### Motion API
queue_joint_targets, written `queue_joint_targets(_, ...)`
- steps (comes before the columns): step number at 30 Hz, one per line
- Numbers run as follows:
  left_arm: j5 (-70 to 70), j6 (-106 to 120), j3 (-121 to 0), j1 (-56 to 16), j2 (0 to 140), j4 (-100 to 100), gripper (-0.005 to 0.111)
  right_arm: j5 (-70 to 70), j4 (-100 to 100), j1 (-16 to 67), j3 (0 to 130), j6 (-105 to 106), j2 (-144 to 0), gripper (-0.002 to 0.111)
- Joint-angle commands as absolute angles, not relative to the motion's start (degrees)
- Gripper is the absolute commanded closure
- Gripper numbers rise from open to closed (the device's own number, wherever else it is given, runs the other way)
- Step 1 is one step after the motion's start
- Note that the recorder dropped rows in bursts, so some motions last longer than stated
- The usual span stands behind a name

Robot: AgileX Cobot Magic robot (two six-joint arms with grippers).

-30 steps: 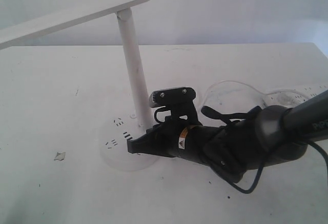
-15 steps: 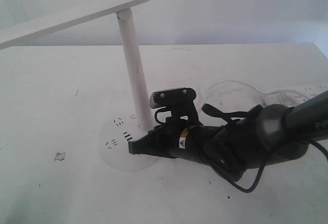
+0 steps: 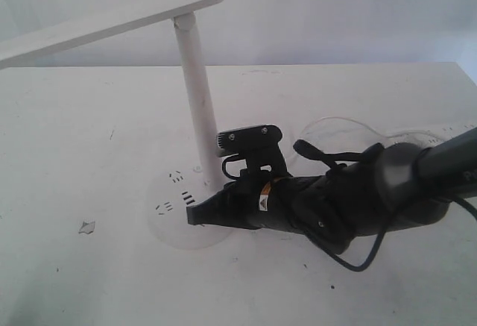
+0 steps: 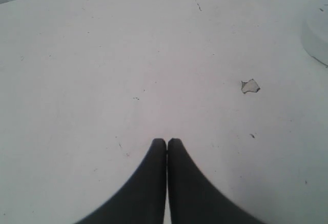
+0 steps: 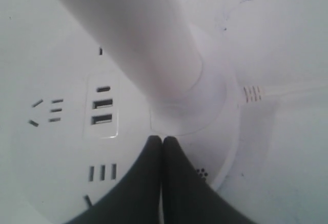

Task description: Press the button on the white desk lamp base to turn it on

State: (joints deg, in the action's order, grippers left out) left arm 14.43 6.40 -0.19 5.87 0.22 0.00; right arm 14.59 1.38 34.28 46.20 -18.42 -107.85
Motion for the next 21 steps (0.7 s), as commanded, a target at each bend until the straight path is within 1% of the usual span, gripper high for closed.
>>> queue_joint_targets(1,14.5,6.25,0.0,5.36,0.0,-0.33,0.107,0.77,0.0,34.27,44.63,-17.63,-109.46,0.108)
queue_joint_targets(14,14.5,6.25,0.0,5.36,0.0,-0.33,0.107,-12.11,-1.59,34.27,44.63,-15.19,-109.46,0.108)
queue_joint_targets(17,14.5,6.25,0.0,5.36,0.0,-0.33,0.107,-11.12,-2.2,34.27,44.63,-15.19,-109.22,0.108)
queue_joint_targets(21,14.5,6.25,0.0,5.36,0.0,-0.33,0.107,-5.7,-2.86,34.27,44.63,-15.19,-107.39,0.108)
